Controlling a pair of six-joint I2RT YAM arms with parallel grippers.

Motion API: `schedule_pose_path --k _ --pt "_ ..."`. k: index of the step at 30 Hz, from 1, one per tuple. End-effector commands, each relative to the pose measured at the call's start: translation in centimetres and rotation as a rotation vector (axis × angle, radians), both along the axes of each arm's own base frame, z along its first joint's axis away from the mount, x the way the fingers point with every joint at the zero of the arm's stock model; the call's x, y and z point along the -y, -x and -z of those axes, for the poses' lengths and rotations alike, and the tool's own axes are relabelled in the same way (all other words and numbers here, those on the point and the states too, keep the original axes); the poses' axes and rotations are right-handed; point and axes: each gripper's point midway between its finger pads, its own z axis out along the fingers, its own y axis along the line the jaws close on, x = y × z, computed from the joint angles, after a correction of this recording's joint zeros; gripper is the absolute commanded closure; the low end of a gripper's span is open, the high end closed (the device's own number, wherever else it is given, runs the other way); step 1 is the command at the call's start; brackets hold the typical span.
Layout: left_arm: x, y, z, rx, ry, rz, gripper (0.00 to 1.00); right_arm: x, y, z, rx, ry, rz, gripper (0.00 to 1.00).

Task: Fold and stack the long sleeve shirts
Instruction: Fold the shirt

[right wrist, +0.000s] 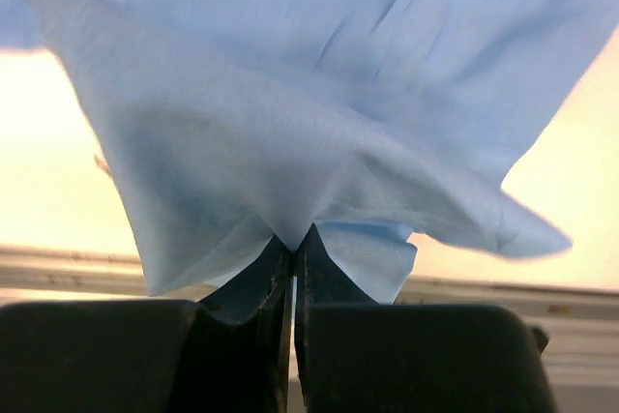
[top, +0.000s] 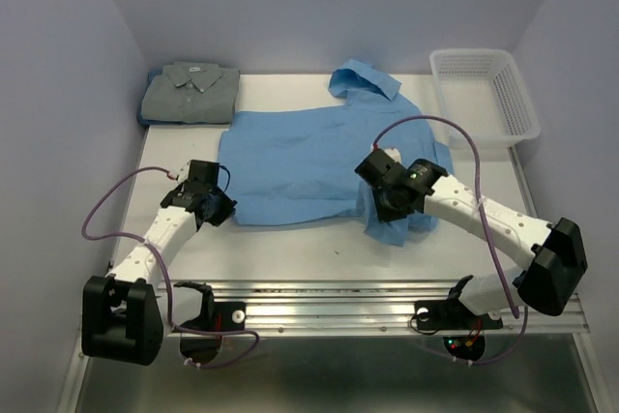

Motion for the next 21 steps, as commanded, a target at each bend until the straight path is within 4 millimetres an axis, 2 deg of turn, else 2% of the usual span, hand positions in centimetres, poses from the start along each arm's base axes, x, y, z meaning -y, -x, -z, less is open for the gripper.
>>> schedule_pose_path --k 1,2,3,4,6,8,9,11,13,14,15,16,17,21 --pt "0.4 -3.0 -3.2 0.102 0.019 -0.005 1.00 1.3 -5.4 -4.6 0.172 0.047 -0.036 0.99" --pt "0.4 -3.4 -3.4 0.108 0.022 -0.005 1.00 1.0 -6.4 -5.2 0.195 0.029 -0.042 0.99" --pt "0.4 -3.9 -3.5 0.111 0.024 -0.005 1.00 1.6 -7.6 -5.8 0.213 0.029 -0.031 0.99" --pt "0.6 -4.8 -4.2 0.139 0.030 -0.003 1.00 1.8 -8.9 -7.0 0.255 0.039 -0.044 0.99" --pt "0.4 -5.8 -4.3 0.144 0.034 -0.008 1.00 1.9 -11.1 -7.6 0.299 0.059 -0.050 0.99" --pt "0.3 -7.2 -5.3 0.179 0.039 -0.012 1.00 2.7 -13.3 -8.7 0.348 0.089 -0.060 0.99" --pt "-0.1 -7.8 -5.0 0.171 0.033 -0.018 1.00 2.4 -14.6 -8.7 0.367 0.087 -0.063 0.99" --pt "-0.5 -9.3 -5.9 0.203 0.029 -0.021 1.00 2.2 -16.7 -9.3 0.398 0.070 -0.107 0.99" --pt "-0.7 -11.0 -6.3 0.221 0.034 -0.025 1.00 1.9 -18.0 -8.4 0.374 0.071 -0.194 0.99" --pt "-0.8 -11.6 -6.5 0.226 0.036 -0.028 1.00 2.4 -18.7 -8.1 0.370 0.077 -0.197 0.99" --pt "-0.7 -12.2 -6.0 0.212 0.036 -0.021 1.00 2.4 -19.7 -8.4 0.384 0.079 -0.206 0.99" --pt "-0.7 -12.8 -6.0 0.214 0.033 -0.019 1.00 2.5 -20.4 -7.5 0.364 0.102 -0.231 0.99" --pt "-0.6 -13.7 -6.6 0.230 0.035 -0.019 1.00 2.6 -21.0 -7.4 0.364 0.100 -0.237 0.99" --pt "-0.6 -15.6 -5.4 0.197 0.029 -0.019 1.00 2.7 -23.5 -6.3 0.366 0.088 -0.289 0.99"
